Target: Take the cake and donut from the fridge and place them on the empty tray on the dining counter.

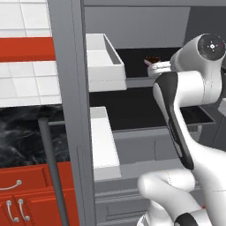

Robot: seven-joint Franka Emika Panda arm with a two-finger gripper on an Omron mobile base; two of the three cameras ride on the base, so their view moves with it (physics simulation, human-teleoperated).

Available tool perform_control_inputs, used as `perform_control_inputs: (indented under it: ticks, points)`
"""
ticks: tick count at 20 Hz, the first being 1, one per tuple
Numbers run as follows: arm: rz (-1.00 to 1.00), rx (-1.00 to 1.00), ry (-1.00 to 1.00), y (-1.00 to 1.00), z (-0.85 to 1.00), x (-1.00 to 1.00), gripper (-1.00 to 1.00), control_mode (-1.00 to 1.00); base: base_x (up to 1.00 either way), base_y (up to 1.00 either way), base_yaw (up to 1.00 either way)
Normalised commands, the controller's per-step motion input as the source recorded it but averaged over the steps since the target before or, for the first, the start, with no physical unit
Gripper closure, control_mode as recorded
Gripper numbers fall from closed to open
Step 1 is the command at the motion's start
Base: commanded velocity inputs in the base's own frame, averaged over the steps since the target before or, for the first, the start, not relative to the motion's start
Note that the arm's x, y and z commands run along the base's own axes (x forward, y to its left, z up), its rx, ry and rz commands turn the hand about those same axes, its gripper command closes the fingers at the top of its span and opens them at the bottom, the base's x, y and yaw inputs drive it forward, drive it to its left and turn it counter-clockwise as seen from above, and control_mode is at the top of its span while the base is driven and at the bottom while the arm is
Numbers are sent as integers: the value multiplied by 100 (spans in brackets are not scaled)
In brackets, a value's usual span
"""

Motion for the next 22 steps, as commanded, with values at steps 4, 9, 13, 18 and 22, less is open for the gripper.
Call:
perform_control_inputs:
  ticks: [4, 9, 13, 18, 22]
  points:
    - [-8, 1, 0, -17, -11, 46, -100, -100, 0, 0, 0]
    - [-6, 5, 0, -19, -1, 45, -100, -100, 0, 0, 0]
    - [0, 5, 1, -1, 0, 47, -100, -100, 0, 0, 0]
    - [0, 0, 2, 0, -2, 52, -100, -100, 0, 0, 0]
    - [0, 0, 0, -1, -8, 56, -100, -100, 0, 0, 0]
